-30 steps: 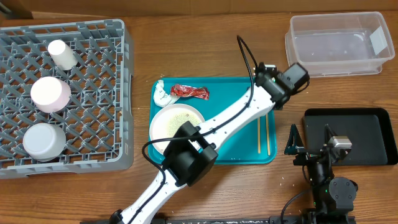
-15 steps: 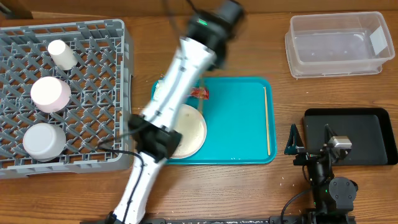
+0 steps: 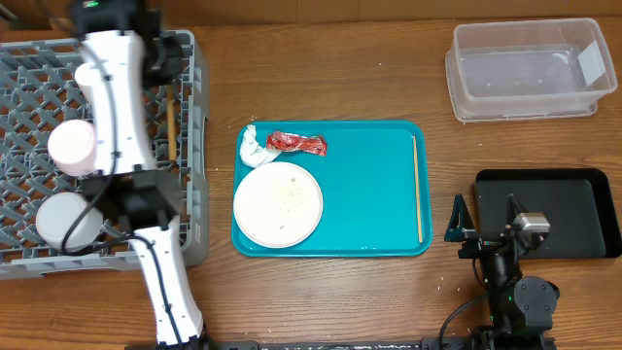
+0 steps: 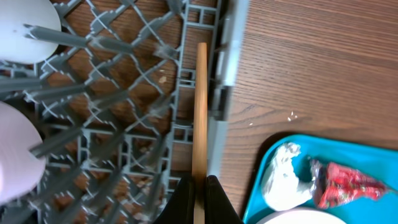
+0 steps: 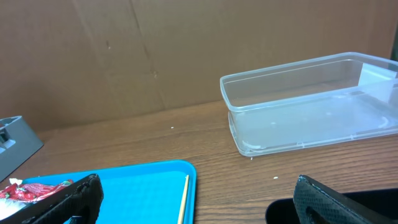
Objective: Sort waste into correct bins and load items into the dishwasher
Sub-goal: 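Carry the chopstick left and drop it into the dish rack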
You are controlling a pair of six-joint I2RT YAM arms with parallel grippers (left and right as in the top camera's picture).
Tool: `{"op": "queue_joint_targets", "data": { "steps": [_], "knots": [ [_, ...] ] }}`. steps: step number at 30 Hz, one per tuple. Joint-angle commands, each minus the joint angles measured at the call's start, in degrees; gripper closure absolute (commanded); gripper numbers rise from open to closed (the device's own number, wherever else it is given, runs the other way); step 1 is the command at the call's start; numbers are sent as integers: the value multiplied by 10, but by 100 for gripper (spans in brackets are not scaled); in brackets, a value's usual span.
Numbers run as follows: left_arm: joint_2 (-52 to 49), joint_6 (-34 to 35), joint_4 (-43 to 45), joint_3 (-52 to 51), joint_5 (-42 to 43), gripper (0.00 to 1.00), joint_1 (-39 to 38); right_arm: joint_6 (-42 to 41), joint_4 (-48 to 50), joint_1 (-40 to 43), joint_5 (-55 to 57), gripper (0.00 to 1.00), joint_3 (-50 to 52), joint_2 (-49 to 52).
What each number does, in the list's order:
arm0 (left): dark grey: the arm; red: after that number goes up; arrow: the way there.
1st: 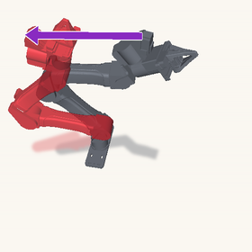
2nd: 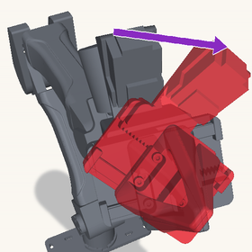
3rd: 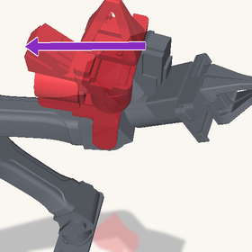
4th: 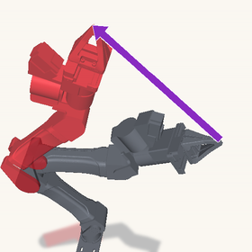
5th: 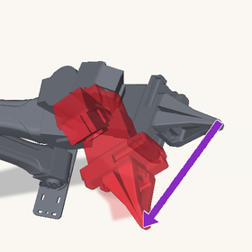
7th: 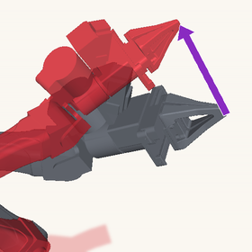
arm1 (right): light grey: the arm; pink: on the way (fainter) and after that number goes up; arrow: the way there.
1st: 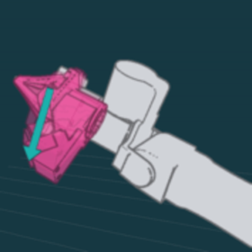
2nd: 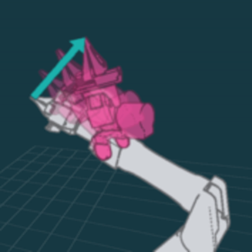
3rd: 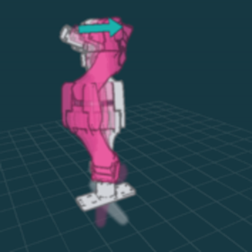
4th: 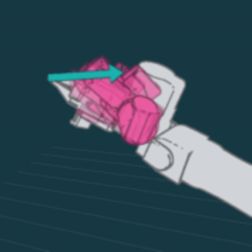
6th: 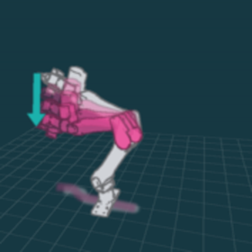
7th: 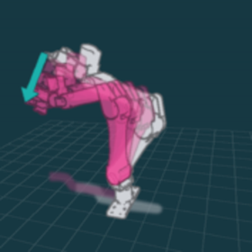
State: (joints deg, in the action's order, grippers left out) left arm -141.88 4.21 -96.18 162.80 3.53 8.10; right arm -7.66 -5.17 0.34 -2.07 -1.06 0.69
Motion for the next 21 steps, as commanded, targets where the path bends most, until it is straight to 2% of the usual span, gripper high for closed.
{"op": "queue_joint_targets", "data": {
  "steps": [1, 8, 21],
  "knots": [
    [23, -103, 2, 3, 122, 96, 34, 2, 3, 0, 7, 0, 6, -5],
    [23, -144, 24, -35, 177, 96, 85, 2, 3, 0, 7, 0, 6, -5],
    [21, -137, 89, -115, 186, 95, 87, 2, 4, 0, 7, 1, 6, -5]
  ]
}}
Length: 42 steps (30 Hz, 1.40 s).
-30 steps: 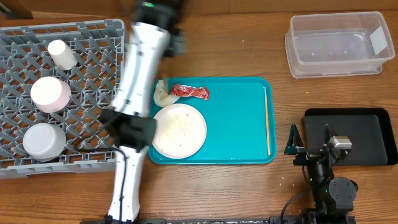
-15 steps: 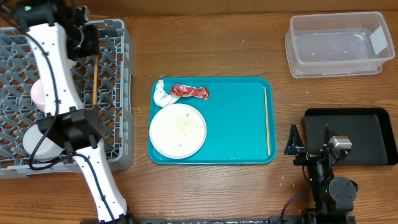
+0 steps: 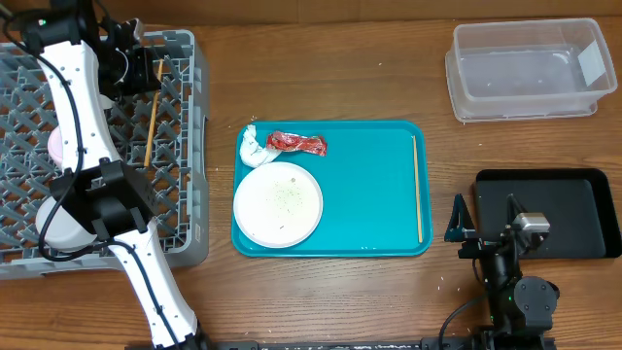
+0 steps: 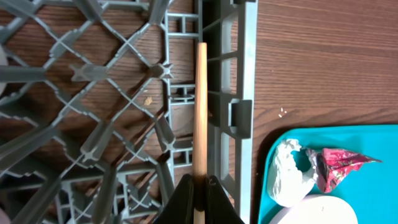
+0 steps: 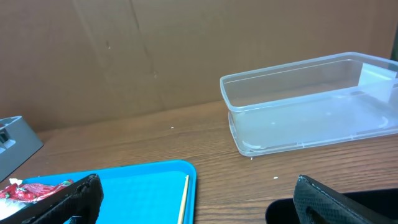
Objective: Sort waste into correct bins and load items into the dishwasher
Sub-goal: 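Carry the chopstick left and drop it into the dish rack, then return the left gripper to the tray and grasp the second chopstick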
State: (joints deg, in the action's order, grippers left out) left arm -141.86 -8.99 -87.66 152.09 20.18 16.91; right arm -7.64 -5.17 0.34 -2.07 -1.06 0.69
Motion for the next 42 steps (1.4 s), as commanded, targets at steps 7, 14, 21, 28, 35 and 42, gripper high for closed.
{"op": "queue_joint_targets", "data": {
  "steps": [7, 14, 21, 28, 35, 42],
  "knots": [
    [21, 52, 9, -9, 19, 96, -3, 2, 3, 0, 7, 0, 6, -5],
    [20, 54, 9, -9, -4, 91, -17, 2, 3, 0, 7, 0, 6, -5],
    [20, 54, 9, -9, -17, 51, -30, 2, 3, 0, 7, 1, 6, -5],
    [21, 75, -2, -8, 35, 42, -31, 2, 4, 0, 7, 0, 6, -5],
    [23, 73, -40, 17, 65, 47, -72, 2, 3, 0, 7, 1, 6, -5],
    [37, 135, -42, 26, -14, 44, -191, 2, 3, 0, 7, 0, 6, -5]
  ]
}}
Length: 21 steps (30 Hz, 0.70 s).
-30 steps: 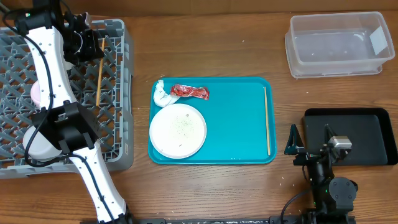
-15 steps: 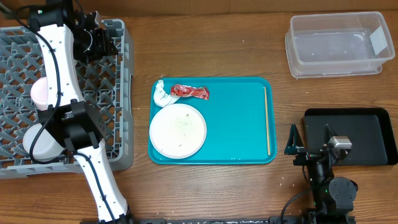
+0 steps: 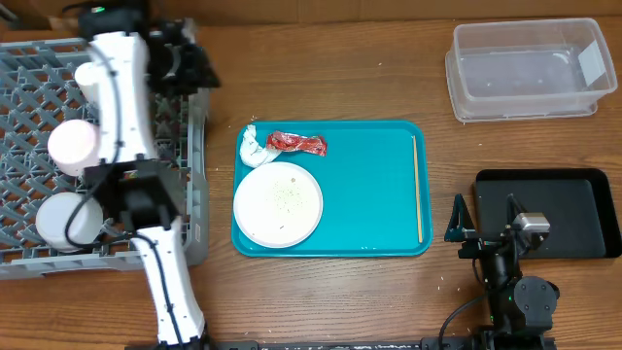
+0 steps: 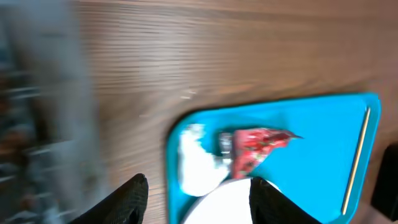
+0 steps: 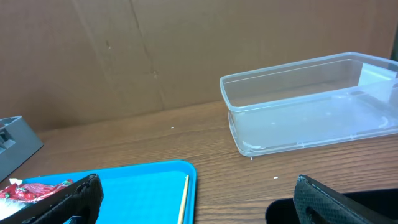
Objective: Sort waste into correct bins and load items into the dishwasher
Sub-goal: 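Return the left gripper to the tray and grasp the second chopstick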
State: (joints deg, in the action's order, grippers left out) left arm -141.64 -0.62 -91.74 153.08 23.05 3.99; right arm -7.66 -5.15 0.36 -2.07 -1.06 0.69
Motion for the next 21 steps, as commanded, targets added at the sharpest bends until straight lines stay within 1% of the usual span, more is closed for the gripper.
{"op": "queue_joint_targets", "data": {
  "steps": [1, 2, 3, 7, 10, 11, 12, 13, 15, 16, 18, 19, 21],
  "knots": [
    [37, 73, -1, 16, -57, 44, -81, 2, 3, 0, 7, 0, 6, -5],
    [37, 101, -2, 16, -73, 44, -101, 2, 3, 0, 7, 0, 6, -5],
    [37, 145, -2, 16, -96, 45, -132, 2, 3, 0, 7, 0, 6, -5],
    [37, 216, 1, 16, -141, 45, -211, 2, 3, 0, 7, 0, 6, -5],
    [35, 272, 12, 16, -162, 47, -273, 2, 3, 0, 7, 0, 6, -5],
    [35, 289, 20, 16, -162, 40, -291, 2, 3, 0, 7, 0, 6, -5],
    [33, 304, 31, 16, -162, 39, -313, 2, 3, 0, 7, 0, 6, -5],
    [31, 306, 37, 15, -167, 48, -331, 2, 3, 0, 7, 0, 6, -5],
    [25, 316, 50, 12, -208, 55, -370, 2, 3, 0, 7, 0, 6, -5],
    [21, 333, 53, 9, -236, 56, -388, 2, 3, 0, 7, 0, 6, -5],
    [9, 402, 55, 0, -301, 55, -427, 2, 3, 0, 7, 0, 6, -5],
    [1, 429, 56, -2, -321, 52, -443, 2, 3, 0, 7, 0, 6, -5],
    [-16, 463, 63, -5, -340, 51, -469, 2, 3, 0, 7, 0, 6, -5]
  ]
}}
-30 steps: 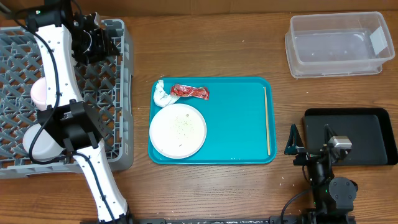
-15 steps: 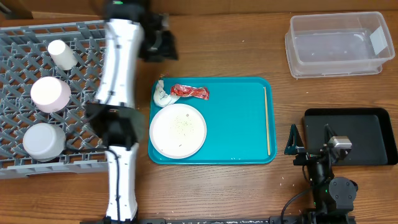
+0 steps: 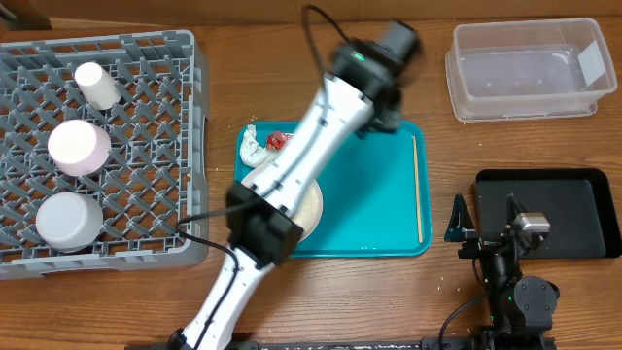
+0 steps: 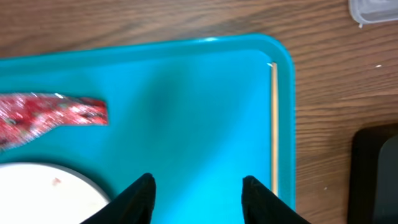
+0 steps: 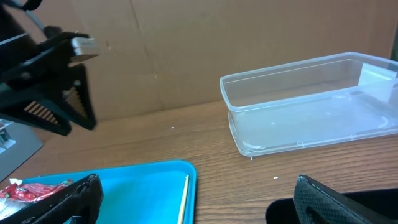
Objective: Sort waste into correct bins and load items into the dishwasher
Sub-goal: 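Return the left gripper to the tray and grasp the second chopstick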
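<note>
My left gripper [image 3: 381, 115] hangs open and empty over the teal tray [image 3: 369, 219], near its far right corner; in the left wrist view [image 4: 198, 193] only tray shows between the fingers. A wooden chopstick [image 3: 417, 190] [image 4: 273, 124] lies along the tray's right edge. A red wrapper [image 4: 53, 115], a crumpled white napkin [image 3: 255, 148] and a white plate [image 4: 37, 196] are at the tray's left, partly under my arm. The grey dish rack [image 3: 185, 146] stands at the left. My right gripper [image 3: 465, 233] [image 5: 198, 186] rests open beside the black bin.
The rack holds a small white cup [image 3: 94, 85], a pink cup [image 3: 78, 146] and a white cup [image 3: 66, 219]. A clear plastic bin [image 3: 530, 68] stands at the back right, and a black bin [image 3: 559, 214] at the right.
My left gripper was open at the rack's right edge; it is now over the tray's far right part, still open. The right arm has not moved.
My left gripper was shut on a chopstick over the rack's right side, then still held it over the rack's far part. Later it was open and empty beside the rack. Now it is open over the tray, near the second chopstick.
</note>
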You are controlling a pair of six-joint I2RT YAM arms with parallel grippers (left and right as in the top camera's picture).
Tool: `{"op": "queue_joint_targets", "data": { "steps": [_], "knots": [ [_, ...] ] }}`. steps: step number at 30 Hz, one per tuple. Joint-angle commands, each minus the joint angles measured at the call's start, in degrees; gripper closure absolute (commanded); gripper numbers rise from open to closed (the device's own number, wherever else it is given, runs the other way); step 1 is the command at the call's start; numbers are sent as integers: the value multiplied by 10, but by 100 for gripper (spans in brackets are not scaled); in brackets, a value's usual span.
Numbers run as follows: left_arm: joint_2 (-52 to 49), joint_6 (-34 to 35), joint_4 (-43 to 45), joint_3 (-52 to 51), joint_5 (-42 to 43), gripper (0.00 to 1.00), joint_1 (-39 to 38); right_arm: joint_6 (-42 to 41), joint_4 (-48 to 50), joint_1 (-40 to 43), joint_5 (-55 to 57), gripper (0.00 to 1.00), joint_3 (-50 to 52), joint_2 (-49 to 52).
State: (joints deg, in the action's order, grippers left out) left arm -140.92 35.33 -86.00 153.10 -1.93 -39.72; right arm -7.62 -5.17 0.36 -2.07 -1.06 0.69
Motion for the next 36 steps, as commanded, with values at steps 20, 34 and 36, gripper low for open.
{"op": "queue_joint_targets", "data": {
  "steps": [20, 34, 36],
  "knots": [
    [-144, 207, 116, -8, -118, 60, -124, 2, 4, 0, 7, 0, 6, -5],
    [-197, 200, 127, -12, -122, 60, -126, 2, 3, 0, 7, 0, 6, -5],
    [-198, 200, 126, -12, -122, 60, -126, 2, 3, 0, 7, 0, 6, -5]
  ]
}}
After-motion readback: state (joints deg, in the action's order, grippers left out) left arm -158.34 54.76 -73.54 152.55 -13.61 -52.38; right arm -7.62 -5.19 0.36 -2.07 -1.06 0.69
